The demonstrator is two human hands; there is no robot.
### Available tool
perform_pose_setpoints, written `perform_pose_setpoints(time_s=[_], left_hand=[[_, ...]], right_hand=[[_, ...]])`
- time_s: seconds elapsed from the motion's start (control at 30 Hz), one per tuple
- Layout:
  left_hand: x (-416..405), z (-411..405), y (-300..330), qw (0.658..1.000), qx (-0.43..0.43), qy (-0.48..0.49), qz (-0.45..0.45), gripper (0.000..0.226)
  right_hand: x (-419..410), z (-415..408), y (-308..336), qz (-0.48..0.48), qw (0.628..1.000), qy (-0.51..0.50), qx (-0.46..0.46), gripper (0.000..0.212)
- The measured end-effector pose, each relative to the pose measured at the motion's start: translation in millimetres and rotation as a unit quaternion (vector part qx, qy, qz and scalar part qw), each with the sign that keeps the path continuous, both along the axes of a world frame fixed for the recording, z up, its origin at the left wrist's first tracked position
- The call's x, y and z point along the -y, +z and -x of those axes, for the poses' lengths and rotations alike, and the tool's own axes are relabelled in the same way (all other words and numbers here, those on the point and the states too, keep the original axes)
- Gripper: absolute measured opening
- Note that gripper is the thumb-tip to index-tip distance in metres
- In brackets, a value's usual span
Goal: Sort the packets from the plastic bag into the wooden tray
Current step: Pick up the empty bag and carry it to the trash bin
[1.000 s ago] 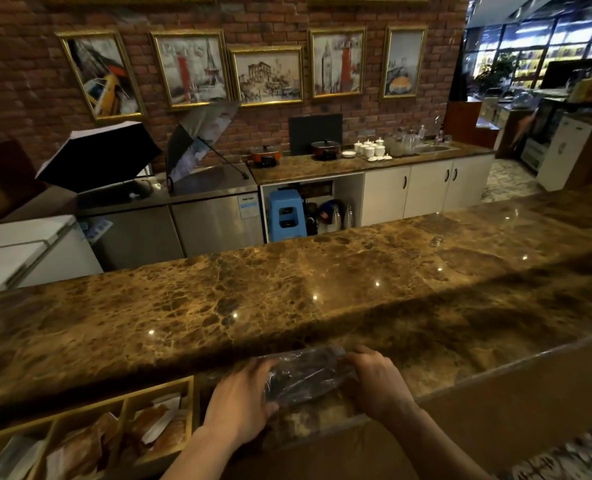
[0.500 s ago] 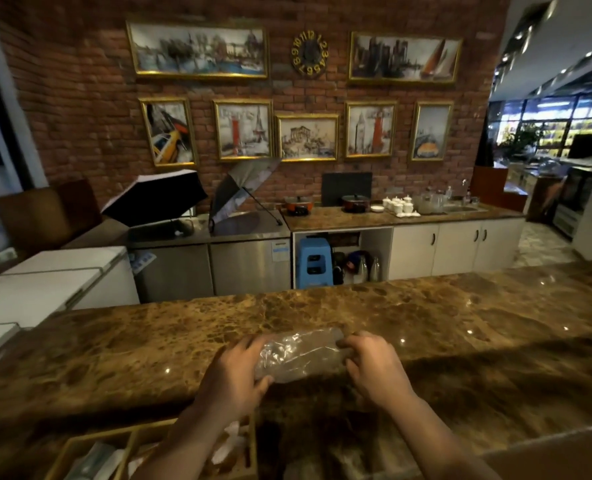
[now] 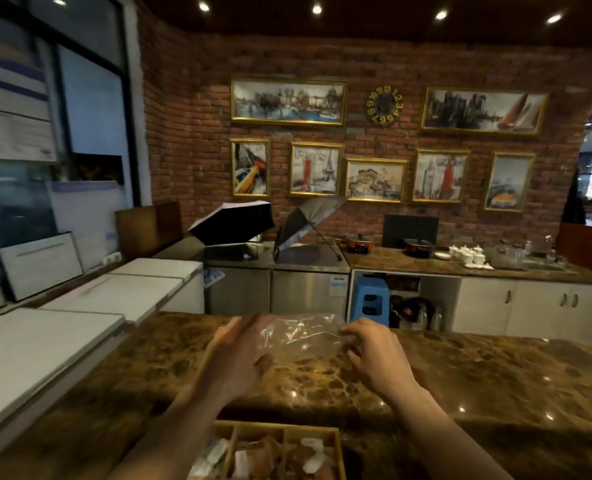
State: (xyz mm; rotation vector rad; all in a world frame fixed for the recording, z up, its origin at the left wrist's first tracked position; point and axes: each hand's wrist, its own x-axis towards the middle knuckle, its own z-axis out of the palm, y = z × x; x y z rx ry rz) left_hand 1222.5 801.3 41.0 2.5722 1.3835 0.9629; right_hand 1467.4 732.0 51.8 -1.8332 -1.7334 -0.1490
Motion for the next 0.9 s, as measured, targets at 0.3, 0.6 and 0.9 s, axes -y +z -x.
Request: perform_pose_setpoints(time_s=[0.3,0.6,0.9], left_hand=[[14,182,-12,0.993,0.024,0.104,0.045,0.059],[90,379,-7,0.955,-0.002,0.297,0.021,0.068],[179,508,-28,0.887,0.003,0.458,0.049,0.072]], right_hand=[[-51,168,-4,0.022,0.994,0.106,-0.008,0.032],[-63,379,-10,0.058,0.961,0.27,-0.007,0.03],[-43,551,-30,0.01,0.895,0.446,0.003,0.03]])
